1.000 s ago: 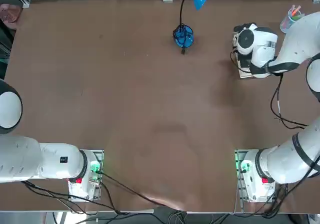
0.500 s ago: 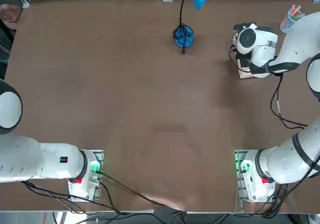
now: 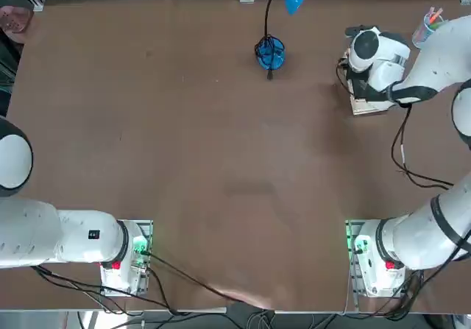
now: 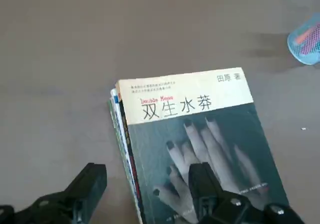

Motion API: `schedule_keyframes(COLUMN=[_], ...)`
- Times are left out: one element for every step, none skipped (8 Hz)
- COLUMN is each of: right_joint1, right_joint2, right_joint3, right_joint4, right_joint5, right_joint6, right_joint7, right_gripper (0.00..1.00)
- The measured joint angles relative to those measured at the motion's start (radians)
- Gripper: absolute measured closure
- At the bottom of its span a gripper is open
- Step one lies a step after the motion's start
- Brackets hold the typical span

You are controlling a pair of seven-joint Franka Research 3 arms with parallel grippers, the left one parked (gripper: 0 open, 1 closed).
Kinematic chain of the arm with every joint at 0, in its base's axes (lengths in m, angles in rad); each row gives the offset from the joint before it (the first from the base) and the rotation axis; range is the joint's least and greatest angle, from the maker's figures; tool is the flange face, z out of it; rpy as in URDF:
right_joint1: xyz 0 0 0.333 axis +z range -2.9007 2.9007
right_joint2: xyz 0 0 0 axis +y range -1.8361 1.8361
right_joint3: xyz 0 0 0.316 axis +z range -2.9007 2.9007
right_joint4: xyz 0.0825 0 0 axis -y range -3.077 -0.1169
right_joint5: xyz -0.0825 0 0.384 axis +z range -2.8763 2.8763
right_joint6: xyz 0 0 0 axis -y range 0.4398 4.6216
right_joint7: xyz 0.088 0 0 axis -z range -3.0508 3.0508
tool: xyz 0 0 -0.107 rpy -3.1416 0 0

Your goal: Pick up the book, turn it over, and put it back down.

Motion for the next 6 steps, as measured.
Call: schedule_keyframes(right_joint1=[0.004,0.012,0.023,0.03,0.027,0.022], right_joint2=[0.001,0.006,0.008,0.004,-0.006,-0.025], right_joint3=[0.033,0.08,0.115,0.126,0.125,0.121], right_joint4=[0.028,0.078,0.141,0.207,0.267,0.319], right_joint5=[0.074,0.191,0.326,0.446,0.537,0.616], right_joint6=[-0.088,-0.211,-0.324,-0.409,-0.482,-0.554], right_joint7=[-0.028,-0.097,-0.199,-0.313,-0.43,-0.537], right_gripper=[0.0,0.0,0.0,0.0,0.0,0.0])
